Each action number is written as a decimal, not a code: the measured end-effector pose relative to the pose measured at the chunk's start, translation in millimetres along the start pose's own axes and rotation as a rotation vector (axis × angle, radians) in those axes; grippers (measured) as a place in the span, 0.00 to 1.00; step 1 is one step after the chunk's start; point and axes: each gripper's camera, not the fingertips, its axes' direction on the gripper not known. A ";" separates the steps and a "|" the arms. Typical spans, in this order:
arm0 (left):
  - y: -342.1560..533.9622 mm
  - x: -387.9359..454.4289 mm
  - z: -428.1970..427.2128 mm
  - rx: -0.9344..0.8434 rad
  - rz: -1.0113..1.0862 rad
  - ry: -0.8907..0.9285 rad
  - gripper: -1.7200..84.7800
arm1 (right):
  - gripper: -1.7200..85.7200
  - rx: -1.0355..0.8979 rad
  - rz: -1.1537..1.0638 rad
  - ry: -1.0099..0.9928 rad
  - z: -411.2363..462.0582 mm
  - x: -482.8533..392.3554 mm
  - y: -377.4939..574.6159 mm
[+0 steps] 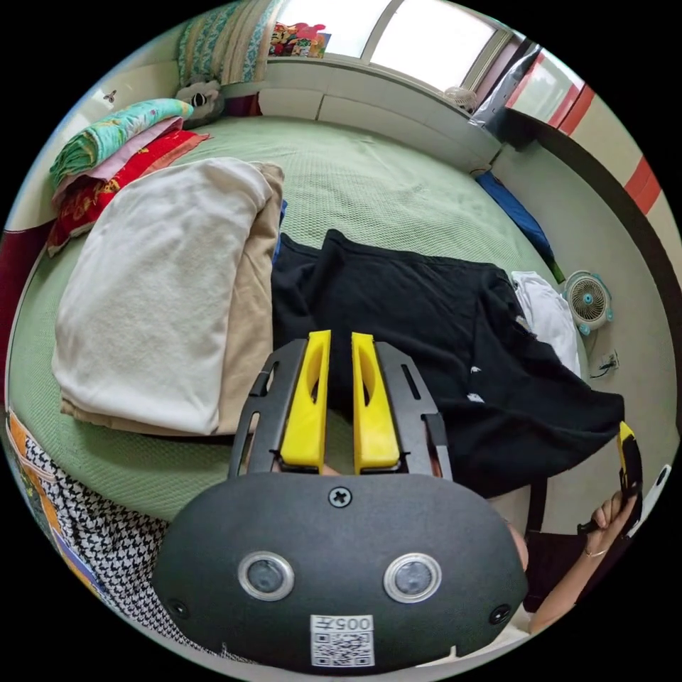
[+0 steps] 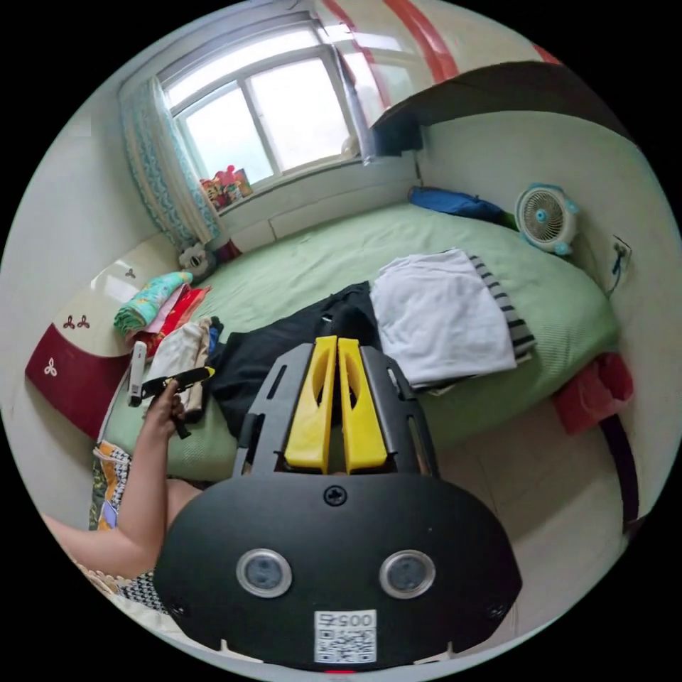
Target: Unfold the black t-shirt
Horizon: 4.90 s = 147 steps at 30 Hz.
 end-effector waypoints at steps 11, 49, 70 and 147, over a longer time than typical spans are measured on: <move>-5.6 21.0 17.3 -0.007 -0.046 0.155 0.14 | 0.01 0.270 0.184 0.216 -91.7 82.0 10.6; 24.7 180.8 -71.6 -0.007 0.171 -0.042 0.08 | 0.00 -0.194 0.046 -0.016 -33.9 154.4 13.9; 100.3 124.6 -140.8 -0.007 0.147 -0.233 0.17 | 0.06 -0.263 -0.034 -0.087 26.6 110.2 -21.4; 59.2 -58.1 -326.1 0.356 -0.135 -0.242 0.05 | 0.12 -0.364 -0.802 -0.246 265.5 -238.7 -156.0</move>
